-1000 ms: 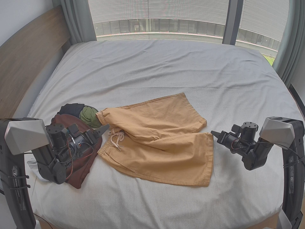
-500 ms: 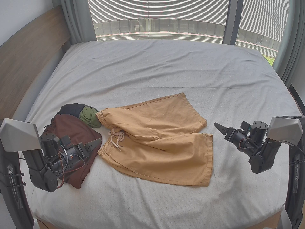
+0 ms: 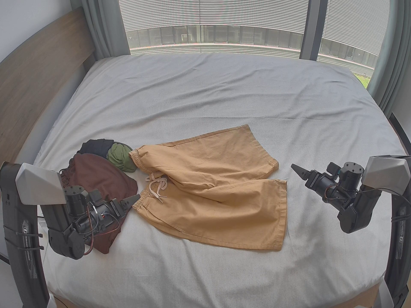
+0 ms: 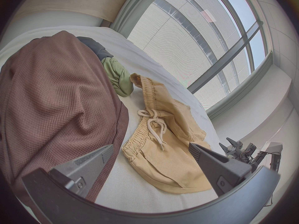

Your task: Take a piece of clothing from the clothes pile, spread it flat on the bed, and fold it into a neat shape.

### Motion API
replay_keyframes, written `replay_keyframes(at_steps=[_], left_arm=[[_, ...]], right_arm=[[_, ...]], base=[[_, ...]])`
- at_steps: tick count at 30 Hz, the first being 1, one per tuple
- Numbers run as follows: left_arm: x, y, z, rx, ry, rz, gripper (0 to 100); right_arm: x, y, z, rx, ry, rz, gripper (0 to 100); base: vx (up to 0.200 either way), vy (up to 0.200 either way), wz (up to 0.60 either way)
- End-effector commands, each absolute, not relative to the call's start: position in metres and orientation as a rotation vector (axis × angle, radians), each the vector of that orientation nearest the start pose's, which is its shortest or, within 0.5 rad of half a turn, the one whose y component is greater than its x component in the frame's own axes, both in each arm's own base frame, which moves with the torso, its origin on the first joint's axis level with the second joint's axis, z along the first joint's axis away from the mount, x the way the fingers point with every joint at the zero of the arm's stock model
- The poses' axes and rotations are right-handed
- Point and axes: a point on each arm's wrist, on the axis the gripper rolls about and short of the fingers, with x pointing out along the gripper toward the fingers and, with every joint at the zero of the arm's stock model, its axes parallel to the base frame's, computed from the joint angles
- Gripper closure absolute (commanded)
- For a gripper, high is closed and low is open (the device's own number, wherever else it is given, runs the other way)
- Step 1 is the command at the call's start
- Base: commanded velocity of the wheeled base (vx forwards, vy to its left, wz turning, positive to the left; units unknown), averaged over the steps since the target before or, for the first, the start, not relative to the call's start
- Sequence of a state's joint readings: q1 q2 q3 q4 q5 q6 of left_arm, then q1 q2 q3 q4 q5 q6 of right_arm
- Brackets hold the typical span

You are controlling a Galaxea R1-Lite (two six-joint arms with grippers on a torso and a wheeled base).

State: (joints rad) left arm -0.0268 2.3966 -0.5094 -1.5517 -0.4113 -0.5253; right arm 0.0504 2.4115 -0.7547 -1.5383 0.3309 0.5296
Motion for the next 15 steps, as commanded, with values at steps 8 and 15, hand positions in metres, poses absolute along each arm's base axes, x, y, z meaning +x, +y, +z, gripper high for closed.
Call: replay_keyframes(at_steps=[8,15], left_arm=[[0.34,-0.028,-0.038,-0.593,0.475,-0.355,0],[0.346,-0.032,-0.046,-0.595,0.477,-0.362,0]], right_arm=[[0.383,0.027,0.007,0.539,0.217,0.341,0],[0.383,0.027,0.007,0.537,0.216,0.343,0]], base=[[0.0,0.0,0.0],[0.0,0.0,0.0]])
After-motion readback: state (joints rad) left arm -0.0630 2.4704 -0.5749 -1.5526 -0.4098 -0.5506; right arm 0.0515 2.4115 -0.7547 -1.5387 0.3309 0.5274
